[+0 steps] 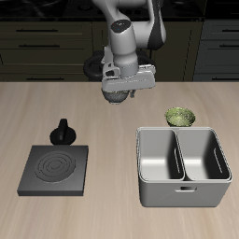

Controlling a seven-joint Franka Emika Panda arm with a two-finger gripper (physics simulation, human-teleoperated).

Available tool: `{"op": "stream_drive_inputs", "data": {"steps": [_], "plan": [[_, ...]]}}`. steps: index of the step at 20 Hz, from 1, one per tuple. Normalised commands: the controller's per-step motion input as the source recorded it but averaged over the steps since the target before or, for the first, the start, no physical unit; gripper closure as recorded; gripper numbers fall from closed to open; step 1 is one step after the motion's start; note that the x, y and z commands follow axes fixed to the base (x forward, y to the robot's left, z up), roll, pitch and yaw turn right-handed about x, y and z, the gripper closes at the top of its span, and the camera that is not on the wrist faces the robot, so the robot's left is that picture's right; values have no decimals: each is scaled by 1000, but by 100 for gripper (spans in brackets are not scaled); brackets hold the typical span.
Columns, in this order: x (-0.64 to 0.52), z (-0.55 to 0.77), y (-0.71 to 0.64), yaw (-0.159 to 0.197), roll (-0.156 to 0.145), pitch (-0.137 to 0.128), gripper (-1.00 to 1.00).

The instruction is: Place the black bowl on the flat stove

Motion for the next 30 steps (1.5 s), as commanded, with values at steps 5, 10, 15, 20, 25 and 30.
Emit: {"op": "stream_drive_inputs", "data": {"steps": [5,10,15,20,25,30], "plan": [[21,294,-93,31,-8,-30,100],[16,195,-75,11,5,-2,100],[156,104,-180,16,-27,5,100],[308,339,-423,-17,-57,-10,100],[236,180,-220,4,-14,12,100],[509,-24,-280,15,-23,55,100]]}}
